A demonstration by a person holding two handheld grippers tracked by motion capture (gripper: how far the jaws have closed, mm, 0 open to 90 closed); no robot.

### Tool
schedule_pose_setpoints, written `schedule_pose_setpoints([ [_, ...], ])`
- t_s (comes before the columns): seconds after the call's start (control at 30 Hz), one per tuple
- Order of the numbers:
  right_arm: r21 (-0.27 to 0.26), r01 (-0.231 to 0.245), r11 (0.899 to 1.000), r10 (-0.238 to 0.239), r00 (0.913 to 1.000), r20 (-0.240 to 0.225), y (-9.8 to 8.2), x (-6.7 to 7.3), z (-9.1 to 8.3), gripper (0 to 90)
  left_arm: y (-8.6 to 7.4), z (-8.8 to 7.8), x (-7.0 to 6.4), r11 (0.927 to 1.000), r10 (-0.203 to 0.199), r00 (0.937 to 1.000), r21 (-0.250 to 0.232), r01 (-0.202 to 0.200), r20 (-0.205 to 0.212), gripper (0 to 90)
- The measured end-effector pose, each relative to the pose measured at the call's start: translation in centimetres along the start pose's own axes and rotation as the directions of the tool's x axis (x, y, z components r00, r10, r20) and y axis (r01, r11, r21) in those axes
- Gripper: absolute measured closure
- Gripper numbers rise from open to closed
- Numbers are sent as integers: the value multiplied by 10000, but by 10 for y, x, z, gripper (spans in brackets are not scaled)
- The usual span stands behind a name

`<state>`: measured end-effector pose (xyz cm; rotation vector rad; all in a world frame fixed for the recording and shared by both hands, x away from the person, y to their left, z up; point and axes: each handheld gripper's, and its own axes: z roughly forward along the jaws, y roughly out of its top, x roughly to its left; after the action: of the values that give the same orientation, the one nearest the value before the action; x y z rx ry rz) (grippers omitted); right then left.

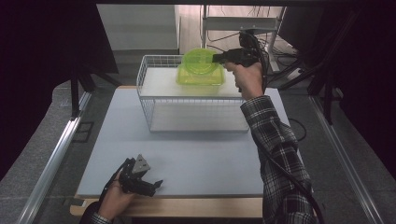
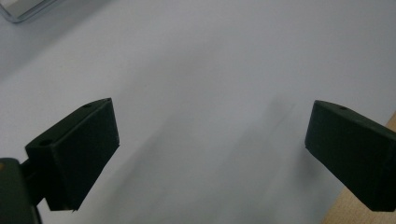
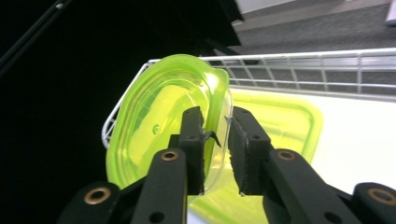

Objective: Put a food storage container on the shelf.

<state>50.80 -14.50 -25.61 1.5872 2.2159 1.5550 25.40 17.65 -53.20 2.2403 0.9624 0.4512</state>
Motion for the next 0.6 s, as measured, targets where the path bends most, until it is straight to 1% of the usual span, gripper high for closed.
schedule_pose_setpoints([
  [0.07, -54, -66, 10000, 67, 10000, 44, 0, -2, 1, 723, 0, 0, 0, 10000, 1, 10000, 25, -1, 21, 25],
  [0.17, -184, -51, 9998, 53, 9999, 117, 0, -4, 3, 664, 0, 0, 0, 10000, 14, 10000, 35, -14, 25, 25],
  [0.27, -263, 59, 9996, -61, 10000, -56, -2, -5, 1, 596, 0, 0, 0, 10000, 7, 10000, 22, -7, 14, 25],
  [0.3, -263, 59, 9996, -61, 10000, -56, -2, -5, 1, 596, 0, 0, 0, 10000, 3, 10000, -2, -3, -5, 25],
  [0.37, -348, 224, 9991, -229, 9996, -141, -4, -4, -3, 551, 0, 0, 0, 10000, -34, 10000, -26, 34, 11, 25],
  [0.43, -384, 362, 9986, -375, 9987, -338, -6, -4, -8, 510, 0, 0, 0, 10000, -37, 10000, -28, 37, 3, 25],
  [0.47, -372, 405, 9985, -420, 9983, -406, -8, -4, -10, 494, 0, 0, 0, 10000, -36, 10000, -34, 36, -1, 25],
  [0.53, -261, 677, 9974, -689, 9964, -502, -13, -5, -15, 462, 0, 0, 0, 10000, -27, 10000, -40, 27, -9, 25],
  [0.6, -276, 829, 9962, -844, 9948, -573, -18, -6, -17, 437, 0, 0, -1, 10000, -15, 10000, -25, 14, -25, 24],
])
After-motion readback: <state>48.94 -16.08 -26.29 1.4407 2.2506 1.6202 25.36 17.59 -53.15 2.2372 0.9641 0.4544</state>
